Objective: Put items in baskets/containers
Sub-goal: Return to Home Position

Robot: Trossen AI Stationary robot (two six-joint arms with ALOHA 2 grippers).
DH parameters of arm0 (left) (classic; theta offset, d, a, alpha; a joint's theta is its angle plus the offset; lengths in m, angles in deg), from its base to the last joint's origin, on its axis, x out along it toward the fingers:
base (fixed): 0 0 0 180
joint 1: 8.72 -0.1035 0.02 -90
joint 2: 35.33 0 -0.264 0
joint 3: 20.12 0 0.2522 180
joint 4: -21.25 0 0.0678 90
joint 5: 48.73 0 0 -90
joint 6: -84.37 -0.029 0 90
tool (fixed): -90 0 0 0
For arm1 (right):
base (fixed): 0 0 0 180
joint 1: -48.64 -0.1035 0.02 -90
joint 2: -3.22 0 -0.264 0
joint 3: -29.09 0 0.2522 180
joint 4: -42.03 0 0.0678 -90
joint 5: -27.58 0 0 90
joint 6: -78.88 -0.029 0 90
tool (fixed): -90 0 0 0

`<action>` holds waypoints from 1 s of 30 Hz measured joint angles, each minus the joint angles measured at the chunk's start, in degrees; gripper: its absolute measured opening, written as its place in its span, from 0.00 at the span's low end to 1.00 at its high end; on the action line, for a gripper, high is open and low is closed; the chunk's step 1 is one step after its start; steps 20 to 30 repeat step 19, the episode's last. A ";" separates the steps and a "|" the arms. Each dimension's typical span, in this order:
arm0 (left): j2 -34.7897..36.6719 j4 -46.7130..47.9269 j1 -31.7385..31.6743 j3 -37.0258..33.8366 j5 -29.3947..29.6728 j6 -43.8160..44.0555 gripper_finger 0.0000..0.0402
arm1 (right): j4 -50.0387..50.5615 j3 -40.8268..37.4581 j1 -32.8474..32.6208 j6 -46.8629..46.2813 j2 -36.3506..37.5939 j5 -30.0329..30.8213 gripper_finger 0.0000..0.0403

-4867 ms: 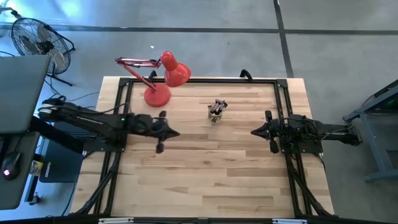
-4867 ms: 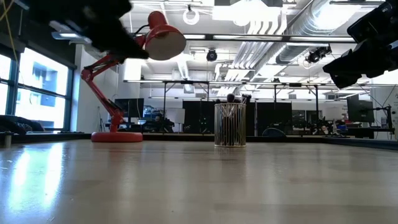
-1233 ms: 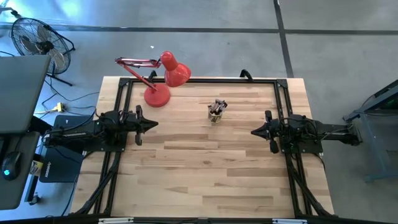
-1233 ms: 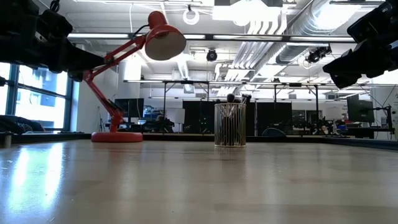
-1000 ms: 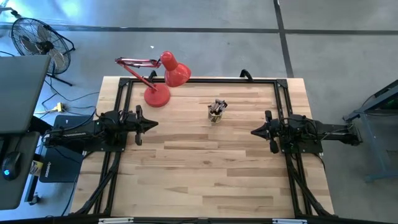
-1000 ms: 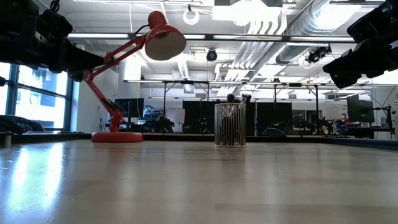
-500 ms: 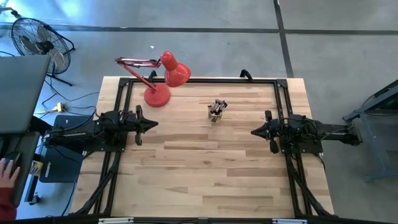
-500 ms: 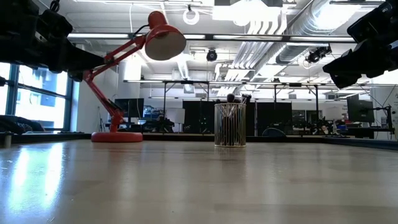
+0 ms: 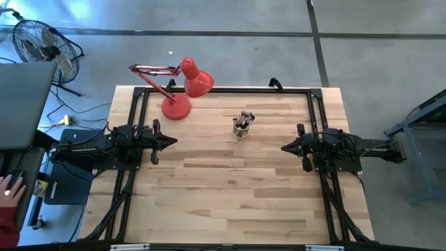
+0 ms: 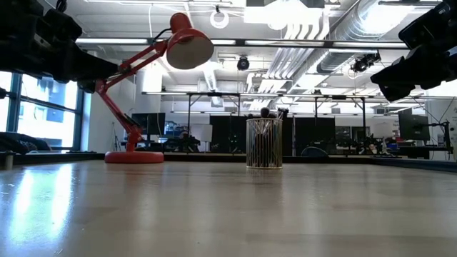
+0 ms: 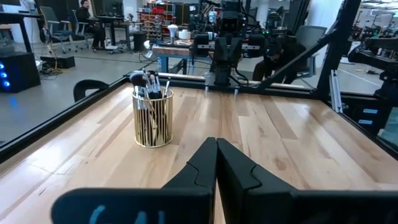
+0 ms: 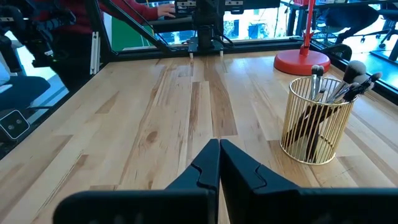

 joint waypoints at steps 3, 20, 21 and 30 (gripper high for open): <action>0.00 0.00 0.00 0.00 0.00 0.00 0.00 | 0.00 0.00 0.01 0.01 0.00 0.01 0.01; 0.00 -0.02 0.00 0.00 0.04 0.00 0.00 | 0.00 0.00 0.00 0.01 0.00 0.01 0.02; 0.00 -0.02 0.00 0.00 0.04 0.00 0.00 | 0.00 0.00 0.00 0.01 0.00 0.01 0.02; 0.00 -0.02 0.00 0.00 0.04 0.00 0.00 | 0.00 0.00 0.00 0.01 0.00 0.01 0.02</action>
